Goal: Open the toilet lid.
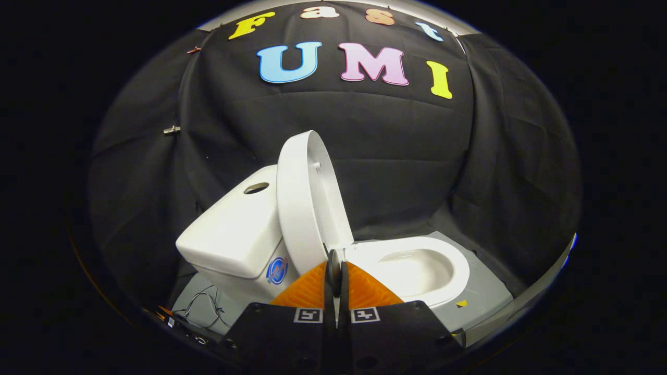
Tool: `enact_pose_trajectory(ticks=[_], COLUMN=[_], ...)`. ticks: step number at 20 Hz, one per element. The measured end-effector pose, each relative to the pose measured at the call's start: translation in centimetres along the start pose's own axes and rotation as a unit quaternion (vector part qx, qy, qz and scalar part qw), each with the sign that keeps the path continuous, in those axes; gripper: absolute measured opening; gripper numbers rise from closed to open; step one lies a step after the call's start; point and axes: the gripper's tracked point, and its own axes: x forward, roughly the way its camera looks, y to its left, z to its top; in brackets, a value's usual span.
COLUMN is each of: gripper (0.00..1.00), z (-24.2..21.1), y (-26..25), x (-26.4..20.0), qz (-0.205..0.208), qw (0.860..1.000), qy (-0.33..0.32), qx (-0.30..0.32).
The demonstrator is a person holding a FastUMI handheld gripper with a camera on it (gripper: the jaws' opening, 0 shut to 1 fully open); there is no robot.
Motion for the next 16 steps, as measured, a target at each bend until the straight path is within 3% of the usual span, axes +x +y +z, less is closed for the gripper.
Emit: enact_pose_trajectory(ticks=[11,16], gripper=[0.05,0.07], z=[-0.1,0.1], y=[1.5,1.6], x=[0.2,0.0], qz=[-0.014,0.003], qw=[0.999,0.998], qy=[-0.015,-0.021], qx=[-0.045,-0.053])
